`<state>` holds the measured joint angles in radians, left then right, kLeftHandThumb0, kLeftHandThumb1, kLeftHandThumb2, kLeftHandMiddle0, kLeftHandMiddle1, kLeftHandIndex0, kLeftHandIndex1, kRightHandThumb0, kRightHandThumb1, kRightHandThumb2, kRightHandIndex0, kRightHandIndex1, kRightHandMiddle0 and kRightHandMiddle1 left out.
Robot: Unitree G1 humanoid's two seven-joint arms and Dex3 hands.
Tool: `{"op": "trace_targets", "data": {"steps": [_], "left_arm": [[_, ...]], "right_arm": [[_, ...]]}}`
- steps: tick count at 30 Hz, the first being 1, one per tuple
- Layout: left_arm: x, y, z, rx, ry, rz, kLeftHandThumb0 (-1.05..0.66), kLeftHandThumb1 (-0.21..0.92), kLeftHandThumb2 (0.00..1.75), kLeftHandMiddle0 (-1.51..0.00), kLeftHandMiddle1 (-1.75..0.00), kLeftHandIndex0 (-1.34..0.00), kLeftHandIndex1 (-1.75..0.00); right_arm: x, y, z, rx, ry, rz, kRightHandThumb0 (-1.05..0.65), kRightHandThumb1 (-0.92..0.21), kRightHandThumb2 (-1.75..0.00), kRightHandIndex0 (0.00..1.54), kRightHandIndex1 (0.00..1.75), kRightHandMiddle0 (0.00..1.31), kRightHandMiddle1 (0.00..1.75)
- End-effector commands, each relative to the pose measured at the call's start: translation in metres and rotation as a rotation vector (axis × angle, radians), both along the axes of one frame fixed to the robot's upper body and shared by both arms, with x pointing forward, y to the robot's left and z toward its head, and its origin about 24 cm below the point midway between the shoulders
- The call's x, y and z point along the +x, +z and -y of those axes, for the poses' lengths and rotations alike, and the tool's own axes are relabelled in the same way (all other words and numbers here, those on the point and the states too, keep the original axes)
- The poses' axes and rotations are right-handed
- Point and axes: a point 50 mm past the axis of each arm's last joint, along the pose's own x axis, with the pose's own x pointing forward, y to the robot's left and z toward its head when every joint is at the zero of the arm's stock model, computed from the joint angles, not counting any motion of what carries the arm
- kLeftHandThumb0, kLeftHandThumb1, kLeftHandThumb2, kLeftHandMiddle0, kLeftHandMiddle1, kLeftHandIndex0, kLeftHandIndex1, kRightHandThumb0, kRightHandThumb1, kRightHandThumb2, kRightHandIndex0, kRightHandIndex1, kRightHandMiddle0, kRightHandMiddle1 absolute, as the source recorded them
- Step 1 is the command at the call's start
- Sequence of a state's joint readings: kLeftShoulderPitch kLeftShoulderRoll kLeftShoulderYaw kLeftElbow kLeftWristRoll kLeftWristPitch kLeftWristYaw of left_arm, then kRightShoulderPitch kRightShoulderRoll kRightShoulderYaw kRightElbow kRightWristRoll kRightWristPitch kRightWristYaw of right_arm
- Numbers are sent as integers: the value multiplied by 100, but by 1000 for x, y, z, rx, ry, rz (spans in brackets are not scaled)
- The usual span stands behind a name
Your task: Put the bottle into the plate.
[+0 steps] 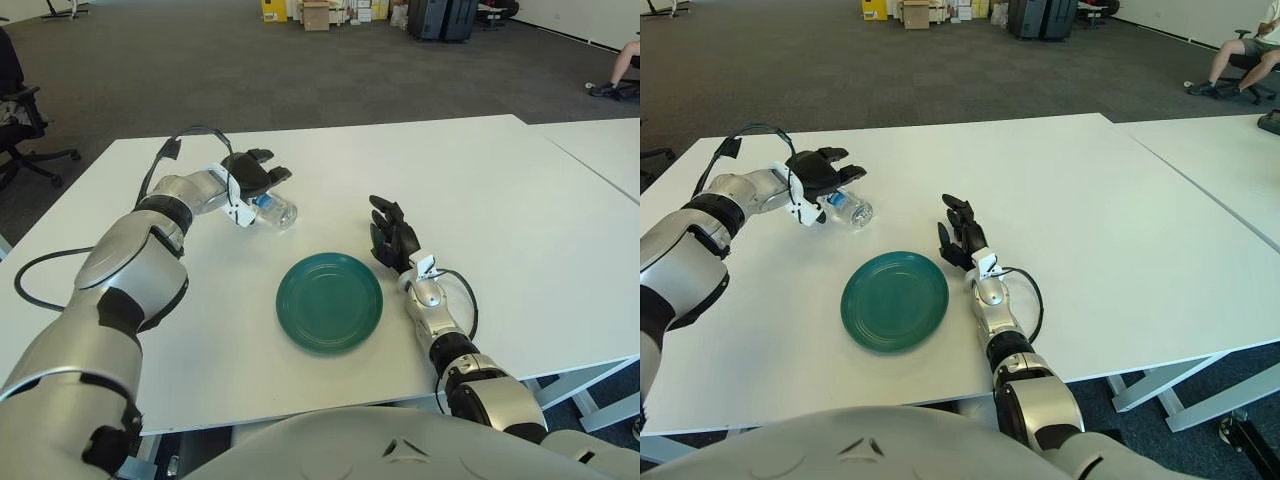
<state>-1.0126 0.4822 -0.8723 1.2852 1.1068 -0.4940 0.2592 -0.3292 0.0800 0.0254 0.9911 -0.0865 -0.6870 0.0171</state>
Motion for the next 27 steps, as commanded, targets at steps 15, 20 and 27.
{"op": "trace_targets", "data": {"steps": [15,20,27], "left_arm": [[4,-5,0,32,73,45,-91,89,2,-25,-2,0,-54],[2,-10,3,47,73,40,-90,89,2,-26,-2,0,-51],[-1,-17,8,76,45,33,-93,90,2,-27,-2,0,-45]], "right_arm": [[-16,-25,10,-29,-90,-161,-74,-92,-68,20,2,0,49],[-18,-26,10,-41,-93,-155,-74,-92,-69,21,2,0,49],[-19,-26,12,-87,-109,-150,-76,-92,-74,21,1,0,45]]}}
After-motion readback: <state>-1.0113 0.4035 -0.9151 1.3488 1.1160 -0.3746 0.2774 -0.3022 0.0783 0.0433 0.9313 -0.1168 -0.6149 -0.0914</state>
